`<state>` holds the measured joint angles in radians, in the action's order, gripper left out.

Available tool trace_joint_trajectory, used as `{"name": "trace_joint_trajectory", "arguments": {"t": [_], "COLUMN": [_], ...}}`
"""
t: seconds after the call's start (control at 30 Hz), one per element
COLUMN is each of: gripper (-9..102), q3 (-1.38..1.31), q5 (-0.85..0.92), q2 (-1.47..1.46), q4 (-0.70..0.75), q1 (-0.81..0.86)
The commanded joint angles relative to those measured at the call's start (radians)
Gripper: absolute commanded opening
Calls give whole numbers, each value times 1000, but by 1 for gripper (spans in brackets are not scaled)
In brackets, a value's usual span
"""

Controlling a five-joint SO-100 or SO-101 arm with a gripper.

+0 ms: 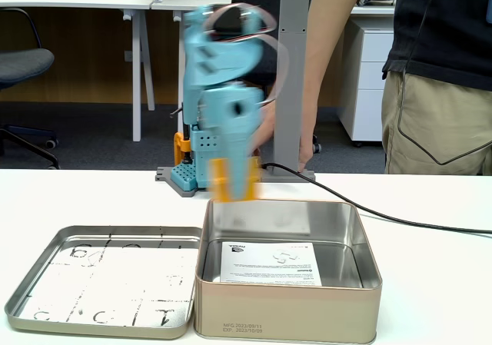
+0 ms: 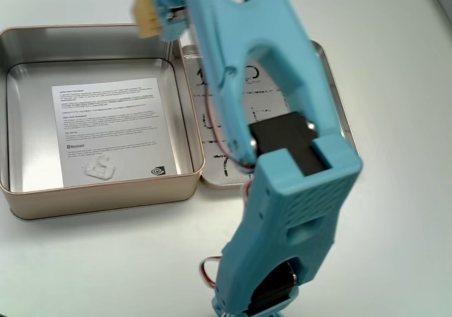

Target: Grasp a lego block and put it in the bin.

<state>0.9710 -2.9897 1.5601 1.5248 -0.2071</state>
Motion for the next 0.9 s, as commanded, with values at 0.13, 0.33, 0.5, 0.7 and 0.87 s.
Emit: {"name": "trace_joint_trajectory", "arguments": {"t": [0.13,0.33,0.5,0.7,0.87], "gripper": [0,0,0,0,0], "q3": [66,201,239,293,422], "q5": [-26,-25,-31,-41,-46], "q2": [34,-29,-91,-114,-92], "q4": [6,-98,-172,-227,-304], "q1": [-244,-293,-245,-164,-115]}}
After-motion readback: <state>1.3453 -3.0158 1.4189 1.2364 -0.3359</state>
